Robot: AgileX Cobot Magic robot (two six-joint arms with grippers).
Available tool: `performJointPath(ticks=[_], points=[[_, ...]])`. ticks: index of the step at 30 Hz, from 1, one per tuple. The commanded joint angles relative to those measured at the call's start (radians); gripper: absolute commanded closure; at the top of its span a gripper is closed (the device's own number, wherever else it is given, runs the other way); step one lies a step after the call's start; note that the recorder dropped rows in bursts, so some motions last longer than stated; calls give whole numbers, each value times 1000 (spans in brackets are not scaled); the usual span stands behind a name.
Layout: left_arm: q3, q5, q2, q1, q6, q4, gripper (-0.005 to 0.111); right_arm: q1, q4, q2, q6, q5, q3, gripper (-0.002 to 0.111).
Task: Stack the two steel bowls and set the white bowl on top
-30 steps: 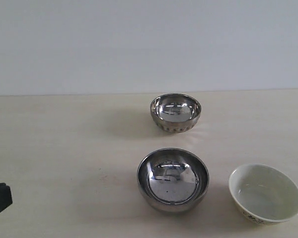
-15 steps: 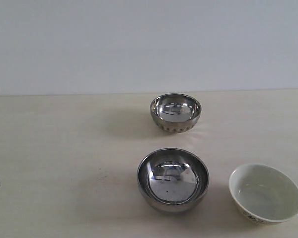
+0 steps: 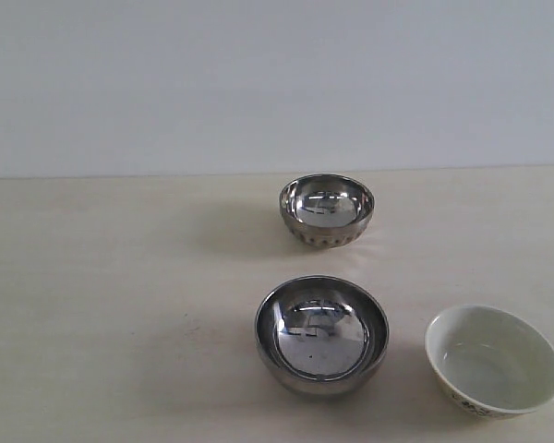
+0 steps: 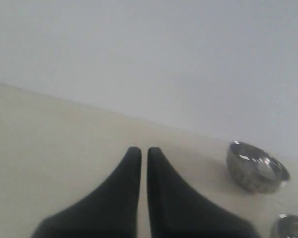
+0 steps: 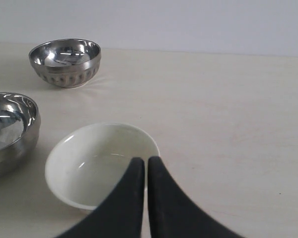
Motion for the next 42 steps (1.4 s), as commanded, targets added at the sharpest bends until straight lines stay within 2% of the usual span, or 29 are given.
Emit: performJointPath(ticks=[1,4,7,17,25,29,42], points=[[8,29,-99,136,-176,213,102,-5,-2,-4,0,-2,-1,108],[18,34,-151,178,-191,242,102,-5,-2,-4,0,-2,-1,108],[18,19,-176,193,-183,242,102,-5,-2,-4,0,-2,-1,108],[18,78,-176,194,-119,242,102,-5,-2,-4,0,-2,-1,108],[18,223,-176,194,103,231,102,-5,-2,-4,0,-2,-1,108],[18,317,-176,194,103,231,102,-5,-2,-4,0,-2,-1,108],[18,315,-176,194,103,231,102,-5,-2,-4,0,-2,-1,108]])
